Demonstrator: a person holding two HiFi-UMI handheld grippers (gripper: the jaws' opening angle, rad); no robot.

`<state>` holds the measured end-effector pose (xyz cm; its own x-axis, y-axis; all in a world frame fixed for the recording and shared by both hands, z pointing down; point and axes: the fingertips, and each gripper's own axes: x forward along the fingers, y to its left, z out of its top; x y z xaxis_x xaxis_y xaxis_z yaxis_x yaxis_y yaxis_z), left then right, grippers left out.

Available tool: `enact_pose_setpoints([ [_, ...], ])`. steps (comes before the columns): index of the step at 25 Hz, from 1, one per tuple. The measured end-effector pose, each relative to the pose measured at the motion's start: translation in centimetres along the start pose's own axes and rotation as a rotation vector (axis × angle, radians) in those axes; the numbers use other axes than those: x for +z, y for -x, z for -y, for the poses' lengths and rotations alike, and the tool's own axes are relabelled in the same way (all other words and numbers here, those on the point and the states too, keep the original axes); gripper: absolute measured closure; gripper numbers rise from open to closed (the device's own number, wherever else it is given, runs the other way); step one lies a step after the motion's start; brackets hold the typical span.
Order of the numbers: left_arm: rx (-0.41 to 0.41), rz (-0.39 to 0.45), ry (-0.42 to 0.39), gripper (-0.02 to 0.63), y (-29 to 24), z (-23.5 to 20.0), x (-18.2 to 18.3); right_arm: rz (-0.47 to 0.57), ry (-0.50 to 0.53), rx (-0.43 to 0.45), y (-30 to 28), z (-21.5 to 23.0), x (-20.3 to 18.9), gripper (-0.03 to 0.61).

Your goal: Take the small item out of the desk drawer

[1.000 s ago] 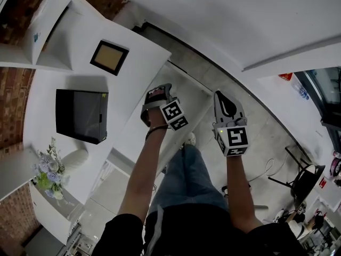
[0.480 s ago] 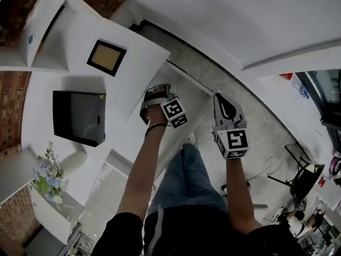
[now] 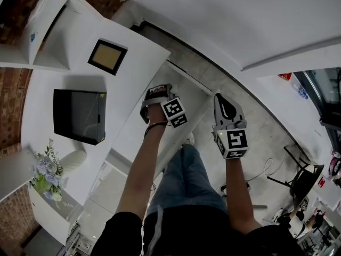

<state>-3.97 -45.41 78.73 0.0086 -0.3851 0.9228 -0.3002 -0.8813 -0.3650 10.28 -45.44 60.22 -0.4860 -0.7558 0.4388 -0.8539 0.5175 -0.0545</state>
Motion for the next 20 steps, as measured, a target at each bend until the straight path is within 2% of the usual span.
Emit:
enact_pose_setpoints([
  [4, 0.022, 0.061, 0.071, 0.457, 2.0, -0.6, 1.1, 0.005, -0.006, -0.011, 0.7, 0.1, 0.1, 0.580],
  [9, 0.082, 0.209, 0.237, 0.457, 7.1, -3.0, 3.0, 0.027, -0.014, -0.027, 2.0, 0.2, 1.2, 0.580],
  [15, 0.209, 0.448, 0.468, 0.457, 16.4, -8.1, 4.4, 0.098, -0.001, -0.044, 3.5, 0.1, 4.6, 0.580],
  [20, 0.316, 0.703, 0.657, 0.457, 25.3, -11.0, 4.0, 0.172, -0.003, -0.066, 5.4, -0.2, 7.9, 0.580],
])
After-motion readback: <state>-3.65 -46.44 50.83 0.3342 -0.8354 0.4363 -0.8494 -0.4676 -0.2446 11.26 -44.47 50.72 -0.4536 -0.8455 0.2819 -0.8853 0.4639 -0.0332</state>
